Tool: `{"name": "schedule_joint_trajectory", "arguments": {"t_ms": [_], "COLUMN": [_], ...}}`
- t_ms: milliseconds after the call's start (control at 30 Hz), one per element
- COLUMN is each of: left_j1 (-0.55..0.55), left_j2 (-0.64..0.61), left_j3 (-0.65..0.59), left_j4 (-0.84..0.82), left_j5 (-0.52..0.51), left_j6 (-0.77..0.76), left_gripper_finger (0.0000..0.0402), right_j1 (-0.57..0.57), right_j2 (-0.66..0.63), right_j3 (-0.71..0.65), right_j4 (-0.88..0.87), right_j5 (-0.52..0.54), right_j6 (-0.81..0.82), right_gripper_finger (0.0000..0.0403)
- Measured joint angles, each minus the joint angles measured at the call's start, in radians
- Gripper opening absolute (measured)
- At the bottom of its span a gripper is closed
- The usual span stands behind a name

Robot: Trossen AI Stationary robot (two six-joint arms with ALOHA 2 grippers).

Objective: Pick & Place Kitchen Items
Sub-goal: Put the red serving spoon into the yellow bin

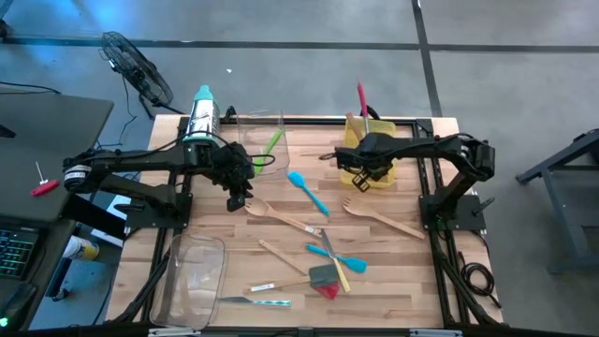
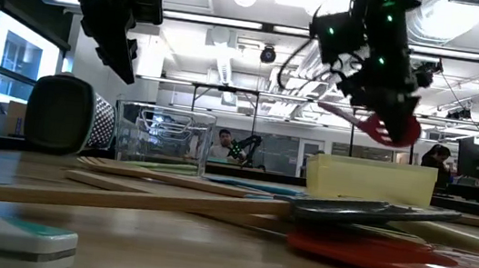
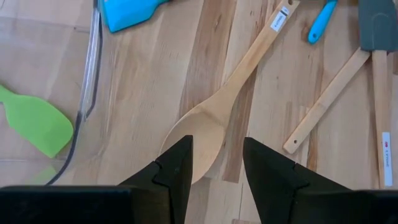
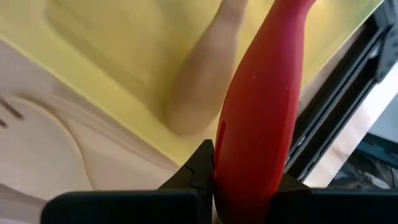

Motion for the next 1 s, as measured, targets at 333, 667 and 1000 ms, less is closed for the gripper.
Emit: {"name": "schedule_joint_trajectory", "arguments": {"t_ms": [333,667,1000], "left_j1": [0.0,0.0,0.0], "left_j2": [0.0,0.0,0.0], "left_j3": [0.0,0.0,0.0], "left_j4": [0.057,0.056,0.05], "left_j5": [0.0,0.0,0.0], "left_j6": [0.003,0.003,0.003], "left_gripper_finger": [0.0139,0.0139,0.0139], "right_j1": [0.0,-0.039,-0.052], "right_j2": [0.0,0.0,0.0], "right_j3": [-0.124,-0.13,-0.13], "right_j4": [0.128,0.188,0.214], "right_j5": [-0.024,-0.062,-0.101], "right_j6": [-0.008,-0.032,-0.027], "right_gripper_finger": [0.0022,0.0022,0.0035]}}
